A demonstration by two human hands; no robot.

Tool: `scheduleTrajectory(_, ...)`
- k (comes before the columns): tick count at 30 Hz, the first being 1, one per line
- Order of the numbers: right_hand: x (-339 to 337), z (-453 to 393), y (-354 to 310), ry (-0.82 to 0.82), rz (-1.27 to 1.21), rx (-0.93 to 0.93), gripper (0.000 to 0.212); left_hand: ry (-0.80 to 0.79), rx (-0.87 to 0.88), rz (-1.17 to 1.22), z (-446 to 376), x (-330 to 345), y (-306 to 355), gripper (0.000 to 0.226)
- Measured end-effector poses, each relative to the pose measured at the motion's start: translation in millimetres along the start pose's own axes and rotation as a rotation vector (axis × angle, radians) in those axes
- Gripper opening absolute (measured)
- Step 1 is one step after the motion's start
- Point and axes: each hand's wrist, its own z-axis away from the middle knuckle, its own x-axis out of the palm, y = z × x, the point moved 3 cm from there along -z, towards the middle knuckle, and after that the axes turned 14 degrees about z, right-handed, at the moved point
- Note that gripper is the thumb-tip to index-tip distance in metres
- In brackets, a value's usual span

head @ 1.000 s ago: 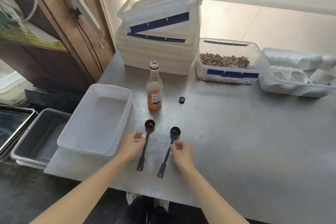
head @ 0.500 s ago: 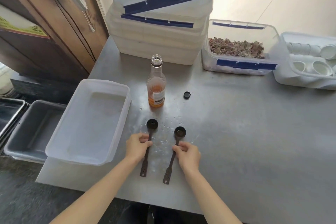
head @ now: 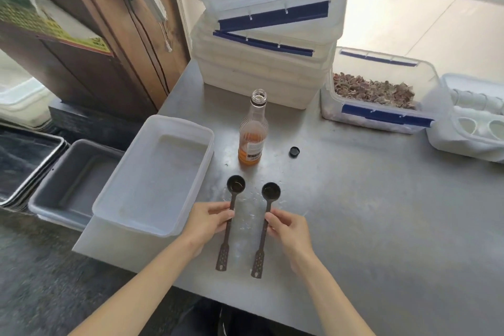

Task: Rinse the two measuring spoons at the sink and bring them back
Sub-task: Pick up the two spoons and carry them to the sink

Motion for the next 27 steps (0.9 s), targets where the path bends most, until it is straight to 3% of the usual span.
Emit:
scheduleTrajectory(9, 32.5, 44.0, -63.7, -0.205, 0.145, -0.157, 0.017, 0.082, 0.166, 0.132, 80.9, -47.2, 31.1, 0.028)
scheduleTrajectory(12, 58.6, 63.8, -80.9, -0.267, 0.220, -0.213, 0.029, 0.124, 0.201, 0.150, 108.8, -70.3, 31.8, 0.029)
scheduleTrajectory(19, 142.6, 106.3, -90.1, -0.359, 0.400, -0.305, 0.032, 0.336, 0.318, 0.288, 181.4, -146.1, 13.7, 0.023)
scheduleTrajectory(27, 264.3, 193.3, -69.9, -0.612, 0.571, -0.396, 0.033, 0.619, 0.396, 0.536, 291.9, -246.6, -53.0, 0.022)
